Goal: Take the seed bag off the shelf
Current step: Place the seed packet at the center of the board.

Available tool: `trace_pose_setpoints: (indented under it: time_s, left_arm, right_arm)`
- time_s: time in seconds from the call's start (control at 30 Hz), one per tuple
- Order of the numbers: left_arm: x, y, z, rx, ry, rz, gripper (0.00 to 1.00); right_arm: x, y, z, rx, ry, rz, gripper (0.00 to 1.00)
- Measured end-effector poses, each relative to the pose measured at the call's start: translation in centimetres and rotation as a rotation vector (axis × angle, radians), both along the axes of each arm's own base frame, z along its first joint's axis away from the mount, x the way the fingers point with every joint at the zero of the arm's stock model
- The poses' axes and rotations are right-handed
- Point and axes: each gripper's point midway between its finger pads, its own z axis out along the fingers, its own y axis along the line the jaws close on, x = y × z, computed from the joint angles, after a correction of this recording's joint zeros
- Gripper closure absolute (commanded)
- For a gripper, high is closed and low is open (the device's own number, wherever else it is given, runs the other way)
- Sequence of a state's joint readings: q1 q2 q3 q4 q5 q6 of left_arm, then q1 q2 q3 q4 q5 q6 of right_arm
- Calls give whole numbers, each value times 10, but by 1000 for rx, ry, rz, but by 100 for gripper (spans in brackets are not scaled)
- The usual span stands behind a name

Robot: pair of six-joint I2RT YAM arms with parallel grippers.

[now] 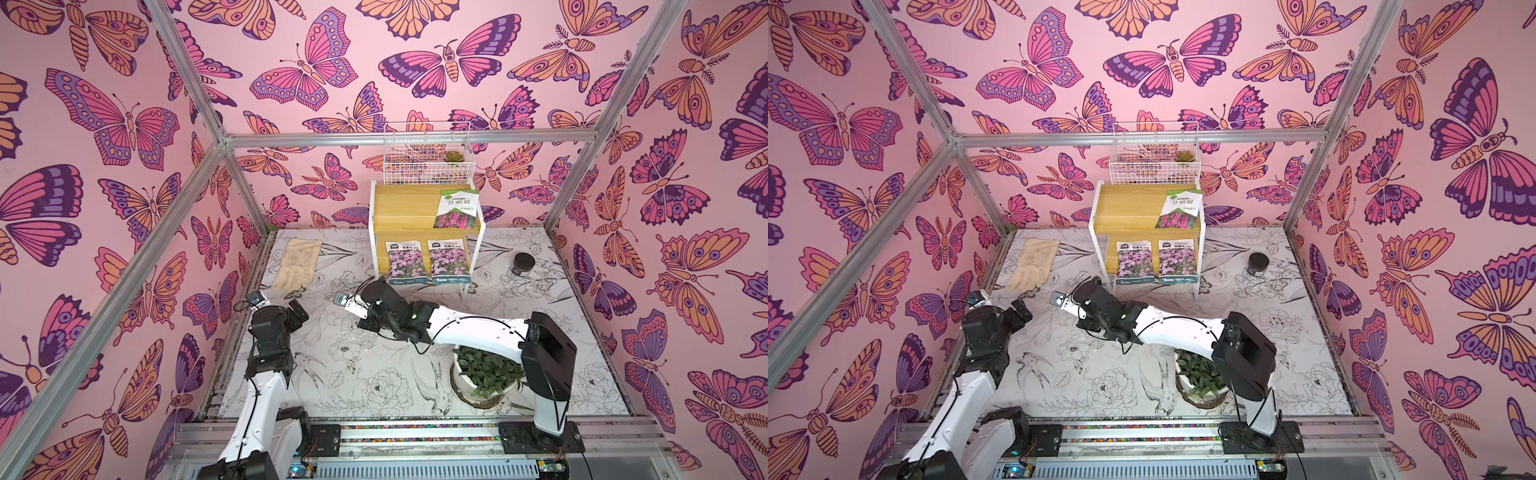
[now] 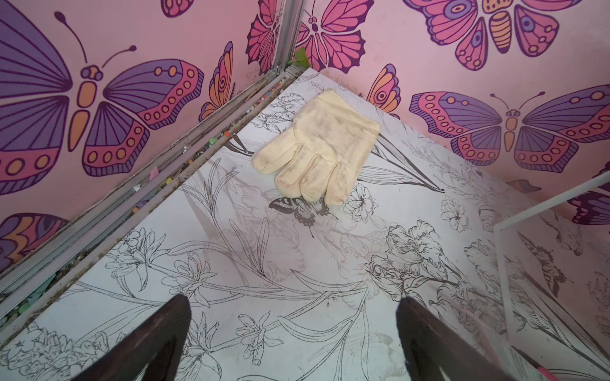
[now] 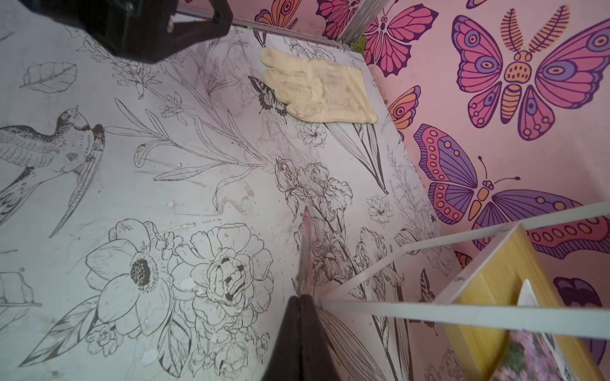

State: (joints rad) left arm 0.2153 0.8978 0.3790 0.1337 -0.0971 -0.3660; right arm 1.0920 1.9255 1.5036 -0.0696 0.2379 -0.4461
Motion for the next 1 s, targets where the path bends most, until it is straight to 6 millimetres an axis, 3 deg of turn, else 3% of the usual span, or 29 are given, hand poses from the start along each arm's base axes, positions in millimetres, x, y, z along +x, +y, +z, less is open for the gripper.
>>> trace_pose_setpoints:
  time_s: [0.33, 0.47, 0.63, 0.9, 0.93, 0.97, 1.0]
  left_arm:
    - [2, -4, -7, -43, 9, -24, 0]
    - [3, -4, -7, -44, 9, -27, 0]
    - [4, -4, -8, -44, 10, -27, 0]
    - [4, -4, -7, -43, 5, -27, 0]
    - [4, -4, -7, -43, 6, -27, 0]
    - [4, -4, -8, -43, 7, -27, 0]
    - [4, -4, -9, -44, 10, -27, 0]
  right_arm:
    - [21, 34, 17, 64, -28, 64, 100]
    - [23, 39, -7, 71, 29, 67, 100]
    - [11, 37, -51, 54, 129, 77, 100]
    - [6, 56, -81, 76, 190, 129, 100]
    - [7, 59, -86, 77, 191, 131, 96]
    - [8, 61, -91, 75, 194, 131, 83]
    - [9, 61, -98, 68, 198, 130, 62]
